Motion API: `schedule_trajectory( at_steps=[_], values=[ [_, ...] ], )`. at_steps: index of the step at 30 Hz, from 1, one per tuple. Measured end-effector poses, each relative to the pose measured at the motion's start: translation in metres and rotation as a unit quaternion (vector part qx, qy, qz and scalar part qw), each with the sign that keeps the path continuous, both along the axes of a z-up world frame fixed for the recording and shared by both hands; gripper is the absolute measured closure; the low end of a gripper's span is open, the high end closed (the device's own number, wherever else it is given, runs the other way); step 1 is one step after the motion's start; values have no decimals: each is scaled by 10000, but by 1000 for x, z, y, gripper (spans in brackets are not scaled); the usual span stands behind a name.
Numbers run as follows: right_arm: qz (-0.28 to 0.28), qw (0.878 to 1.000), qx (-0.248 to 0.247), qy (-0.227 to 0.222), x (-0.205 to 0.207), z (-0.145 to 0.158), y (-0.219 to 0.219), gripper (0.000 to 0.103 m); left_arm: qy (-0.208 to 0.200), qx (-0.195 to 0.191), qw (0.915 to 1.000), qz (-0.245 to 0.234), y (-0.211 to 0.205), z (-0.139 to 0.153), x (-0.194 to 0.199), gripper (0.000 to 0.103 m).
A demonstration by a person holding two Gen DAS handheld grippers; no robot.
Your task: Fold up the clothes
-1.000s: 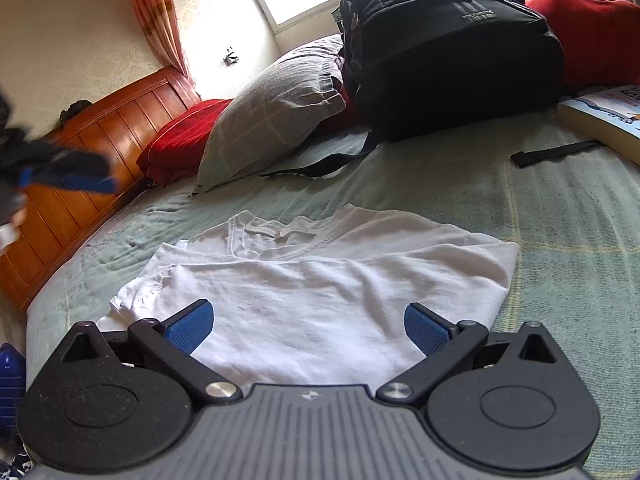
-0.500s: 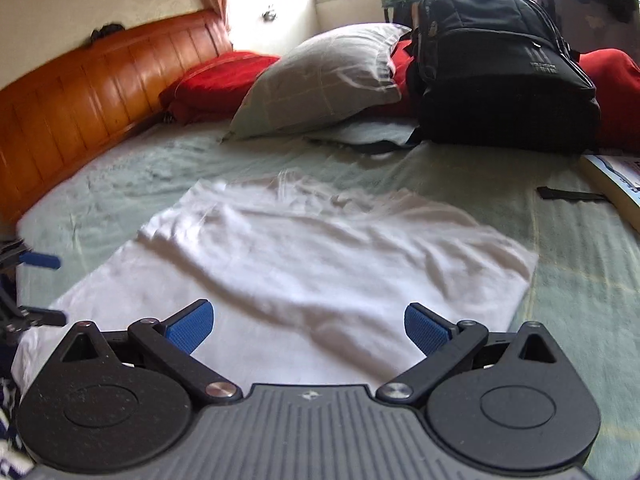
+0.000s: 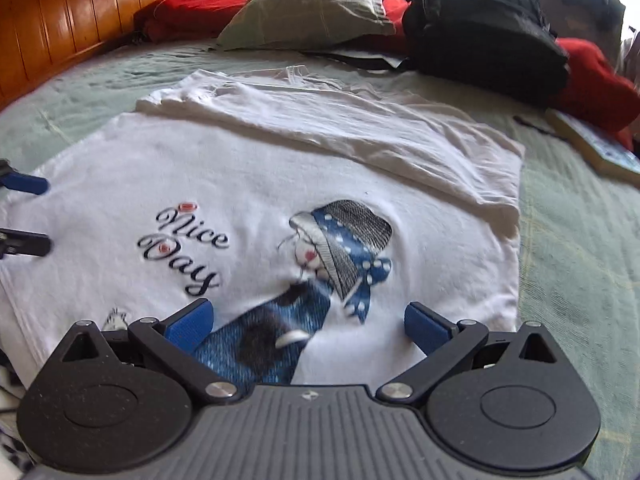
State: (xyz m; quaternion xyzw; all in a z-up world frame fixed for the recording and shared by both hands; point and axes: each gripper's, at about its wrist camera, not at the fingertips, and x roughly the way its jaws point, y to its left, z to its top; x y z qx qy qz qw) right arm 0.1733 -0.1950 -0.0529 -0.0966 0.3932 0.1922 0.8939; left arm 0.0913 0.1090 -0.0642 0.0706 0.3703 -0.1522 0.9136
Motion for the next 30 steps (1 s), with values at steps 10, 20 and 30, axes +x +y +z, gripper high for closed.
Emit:
schedule_trajectory(
  at_steps=[10, 20, 30],
  values=[
    [-701, 9971, 150, -245, -49, -7, -12, 0, -441, 431, 9981, -100, -4, 14, -56, 1],
    [-995, 9929, 298, -586, -65, -14, -12, 0, -225, -73, 9994, 252, -30, -5, -39, 1],
    [-872, 9917, 410, -850, -75, -20, -17, 0, -99, 295, 9978, 586, -46, -6, -72, 1]
  ],
)
